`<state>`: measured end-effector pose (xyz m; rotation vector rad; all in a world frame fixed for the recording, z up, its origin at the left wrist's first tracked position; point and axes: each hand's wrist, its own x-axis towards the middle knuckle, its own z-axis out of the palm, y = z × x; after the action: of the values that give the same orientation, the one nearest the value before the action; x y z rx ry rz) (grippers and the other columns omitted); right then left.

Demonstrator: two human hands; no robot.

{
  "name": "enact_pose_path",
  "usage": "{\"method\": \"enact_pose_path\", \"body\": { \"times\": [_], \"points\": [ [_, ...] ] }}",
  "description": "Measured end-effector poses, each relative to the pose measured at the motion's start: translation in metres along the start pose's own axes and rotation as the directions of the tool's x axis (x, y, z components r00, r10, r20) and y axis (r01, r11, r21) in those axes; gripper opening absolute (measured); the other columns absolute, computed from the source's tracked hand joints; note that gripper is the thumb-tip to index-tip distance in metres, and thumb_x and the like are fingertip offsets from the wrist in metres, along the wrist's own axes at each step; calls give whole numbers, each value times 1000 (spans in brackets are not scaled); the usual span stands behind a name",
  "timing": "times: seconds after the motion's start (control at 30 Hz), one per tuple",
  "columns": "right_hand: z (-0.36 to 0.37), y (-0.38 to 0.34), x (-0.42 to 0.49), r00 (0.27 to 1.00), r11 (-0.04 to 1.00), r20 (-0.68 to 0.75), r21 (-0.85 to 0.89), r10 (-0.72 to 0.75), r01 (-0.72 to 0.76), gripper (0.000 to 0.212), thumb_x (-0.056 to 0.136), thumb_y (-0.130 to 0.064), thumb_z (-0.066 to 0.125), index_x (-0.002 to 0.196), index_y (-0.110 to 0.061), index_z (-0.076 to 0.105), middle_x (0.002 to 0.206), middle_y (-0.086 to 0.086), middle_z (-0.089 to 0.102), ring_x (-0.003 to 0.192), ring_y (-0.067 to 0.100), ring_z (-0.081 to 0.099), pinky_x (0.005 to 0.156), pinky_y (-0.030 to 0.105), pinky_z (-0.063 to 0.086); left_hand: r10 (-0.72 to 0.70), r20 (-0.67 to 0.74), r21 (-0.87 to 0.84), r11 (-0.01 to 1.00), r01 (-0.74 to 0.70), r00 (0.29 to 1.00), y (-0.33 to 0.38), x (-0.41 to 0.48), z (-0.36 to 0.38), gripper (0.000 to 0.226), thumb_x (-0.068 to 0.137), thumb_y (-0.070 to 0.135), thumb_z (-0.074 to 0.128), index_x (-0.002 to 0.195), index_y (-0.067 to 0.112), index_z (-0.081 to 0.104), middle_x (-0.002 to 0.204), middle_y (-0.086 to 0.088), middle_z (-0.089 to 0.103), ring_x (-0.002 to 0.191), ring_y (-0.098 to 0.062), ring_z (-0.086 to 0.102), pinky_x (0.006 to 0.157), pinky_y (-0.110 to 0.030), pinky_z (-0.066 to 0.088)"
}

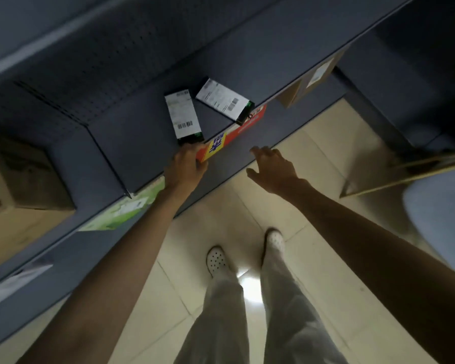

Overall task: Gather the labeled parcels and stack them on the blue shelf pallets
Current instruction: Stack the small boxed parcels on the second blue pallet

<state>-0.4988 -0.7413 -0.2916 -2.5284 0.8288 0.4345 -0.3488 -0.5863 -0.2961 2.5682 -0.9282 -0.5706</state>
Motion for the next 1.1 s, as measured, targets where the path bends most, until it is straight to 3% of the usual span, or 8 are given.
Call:
{"method": "enact_pose_path", "body": {
  "times": [0.17, 0.33, 0.47, 0.57, 0.77, 1.1],
  "points": [
    [8, 24, 78, 993, 993, 8, 26, -114, 113, 54, 95, -33, 53, 145, -18, 38, 145, 7, 41, 132, 29, 38, 97, 41, 44, -106, -65, -62, 993, 102, 992, -8, 42, 42, 48, 90, 21, 65, 137, 17, 53, 137, -10, 54, 127, -31, 50, 98, -46, 47],
    [11, 46, 153, 969, 971, -84, 38, -234, 237, 60, 92, -26, 58, 146, -13, 35, 150, 13, 33, 138, 32, 31, 106, 45, 41, -245, -190, -106, 968, 228, 951, -9, 87, 78, 67, 89, 32, 65, 148, 15, 39, 149, -16, 37, 137, -37, 33, 108, -48, 37],
    [16, 54, 200, 966, 971, -99, -37, -239, 236, 76, 88, -37, 61, 152, -15, 26, 154, 21, 25, 143, 37, 23, 111, 48, 32, -451, -204, -210, 887, 411, 869, -11, 120, 94, 87, 86, 39, 67, 156, 17, 19, 160, -22, 9, 148, -41, 10, 116, -53, 26],
    [22, 54, 225, 965, 965, -42, -60, -259, 256, 89, 86, -47, 63, 156, -19, 16, 159, 22, 14, 146, 39, 16, 114, 50, 25, -523, -205, -243, 846, 474, 827, -19, 139, 97, 90, 87, 38, 68, 157, 21, 13, 162, -20, 0, 150, -39, 2, 119, -51, 21],
    [19, 43, 244, 953, 953, -34, -54, -301, 299, 93, 86, -39, 67, 156, -19, 10, 153, 18, 26, 137, 38, 30, 112, 46, 30, -563, -265, -264, 823, 503, 782, -21, 144, 99, 85, 84, 29, 72, 154, 20, 23, 148, -17, 33, 135, -37, 32, 109, -49, 34],
    [-11, 10, 169, 944, 942, 2, -65, -330, 330, 88, 85, -41, 64, 154, -15, 17, 146, 18, 33, 132, 37, 34, 105, 45, 38, -574, -298, -342, 810, 476, 763, -8, 64, 67, 83, 82, 28, 74, 151, 16, 30, 142, -18, 39, 129, -36, 38, 104, -46, 38]
  ]
}}
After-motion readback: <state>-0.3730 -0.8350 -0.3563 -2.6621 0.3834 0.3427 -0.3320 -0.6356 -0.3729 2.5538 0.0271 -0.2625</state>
